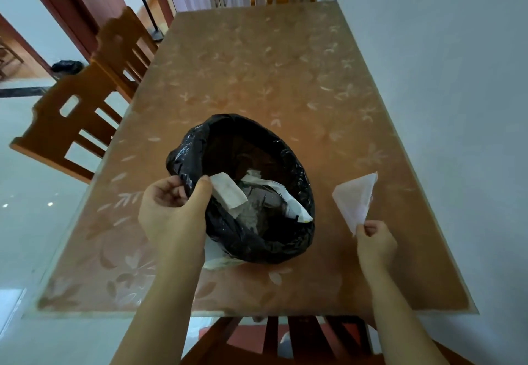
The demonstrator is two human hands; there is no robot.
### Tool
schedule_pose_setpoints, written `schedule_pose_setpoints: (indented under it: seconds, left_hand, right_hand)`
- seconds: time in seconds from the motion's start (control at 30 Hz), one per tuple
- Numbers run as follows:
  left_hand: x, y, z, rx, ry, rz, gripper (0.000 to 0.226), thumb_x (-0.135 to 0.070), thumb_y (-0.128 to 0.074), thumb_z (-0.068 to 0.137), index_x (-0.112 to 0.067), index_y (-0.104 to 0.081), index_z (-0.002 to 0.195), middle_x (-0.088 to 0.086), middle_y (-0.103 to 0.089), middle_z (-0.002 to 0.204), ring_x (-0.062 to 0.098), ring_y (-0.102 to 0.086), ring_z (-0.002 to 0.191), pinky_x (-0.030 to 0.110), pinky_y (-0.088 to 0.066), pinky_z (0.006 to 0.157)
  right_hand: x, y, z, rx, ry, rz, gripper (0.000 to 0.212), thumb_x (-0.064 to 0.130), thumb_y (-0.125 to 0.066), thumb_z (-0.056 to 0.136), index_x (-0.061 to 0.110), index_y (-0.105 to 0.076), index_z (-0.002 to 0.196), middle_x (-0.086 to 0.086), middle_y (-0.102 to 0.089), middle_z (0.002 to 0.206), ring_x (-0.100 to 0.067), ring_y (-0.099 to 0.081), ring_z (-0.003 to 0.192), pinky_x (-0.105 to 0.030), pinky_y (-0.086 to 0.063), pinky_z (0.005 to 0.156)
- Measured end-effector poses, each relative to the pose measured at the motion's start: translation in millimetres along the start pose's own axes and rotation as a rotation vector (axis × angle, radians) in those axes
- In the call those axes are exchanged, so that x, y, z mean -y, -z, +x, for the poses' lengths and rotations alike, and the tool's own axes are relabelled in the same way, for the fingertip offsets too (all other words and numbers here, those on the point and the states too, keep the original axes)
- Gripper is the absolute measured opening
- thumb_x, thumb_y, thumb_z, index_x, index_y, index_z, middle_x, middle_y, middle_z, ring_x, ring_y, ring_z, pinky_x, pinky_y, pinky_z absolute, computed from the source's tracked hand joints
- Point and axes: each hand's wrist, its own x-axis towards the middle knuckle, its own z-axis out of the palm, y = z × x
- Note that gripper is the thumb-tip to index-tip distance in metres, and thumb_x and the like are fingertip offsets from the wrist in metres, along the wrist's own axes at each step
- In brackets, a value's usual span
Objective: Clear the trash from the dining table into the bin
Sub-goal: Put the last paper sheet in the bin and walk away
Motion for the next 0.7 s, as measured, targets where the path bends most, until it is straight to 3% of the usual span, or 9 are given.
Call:
schedule_pose_setpoints:
  seconds: [0.13, 0.3, 0.6, 0.7]
  left_hand:
    - [0, 11, 3, 0.055, 0.025, 0.015, 0.025, -0.015, -0.072, 0.073, -0.004, -0.057, 0.089, 0.0, -0.047, 0.067, 0.017, -0.047, 0.064, 0.029, -0.048, 0.065]
    - [-5, 32, 9, 0.084, 0.05, -0.01, 0.018, -0.012, -0.073, 0.073, -0.016, -0.056, 0.08, -0.003, -0.047, 0.066, 0.004, -0.045, 0.055, 0.012, -0.044, 0.053]
    - [-7, 65, 22, 0.136, 0.118, -0.086, 0.019, -0.011, -0.072, 0.075, -0.015, -0.054, 0.081, -0.002, -0.045, 0.068, 0.007, -0.043, 0.057, 0.01, -0.041, 0.051]
    - [-6, 74, 28, 0.152, 0.125, -0.102, 0.021, -0.012, -0.072, 0.075, -0.018, -0.053, 0.081, -0.003, -0.046, 0.068, 0.008, -0.044, 0.06, 0.012, -0.043, 0.053]
  right_hand:
    - [2, 6, -9, -0.021, -0.008, -0.002, 0.008, 0.01, -0.056, 0.084, 0.008, -0.061, 0.09, -0.006, -0.061, 0.082, -0.019, -0.054, 0.071, -0.022, -0.037, 0.051]
    - [15, 15, -30, -0.061, 0.016, 0.025, 0.007, 0.011, -0.056, 0.084, 0.01, -0.062, 0.088, -0.005, -0.061, 0.082, -0.016, -0.053, 0.07, -0.021, -0.036, 0.051]
    - [85, 42, -80, -0.202, 0.211, 0.204, 0.003, 0.023, -0.059, 0.084, 0.023, -0.062, 0.085, 0.005, -0.062, 0.078, -0.007, -0.057, 0.072, -0.016, -0.037, 0.056]
    - [112, 46, -97, -0.146, 0.292, 0.266, 0.006, 0.025, -0.058, 0.085, 0.024, -0.062, 0.089, 0.004, -0.067, 0.084, -0.007, -0.061, 0.08, -0.016, -0.04, 0.061]
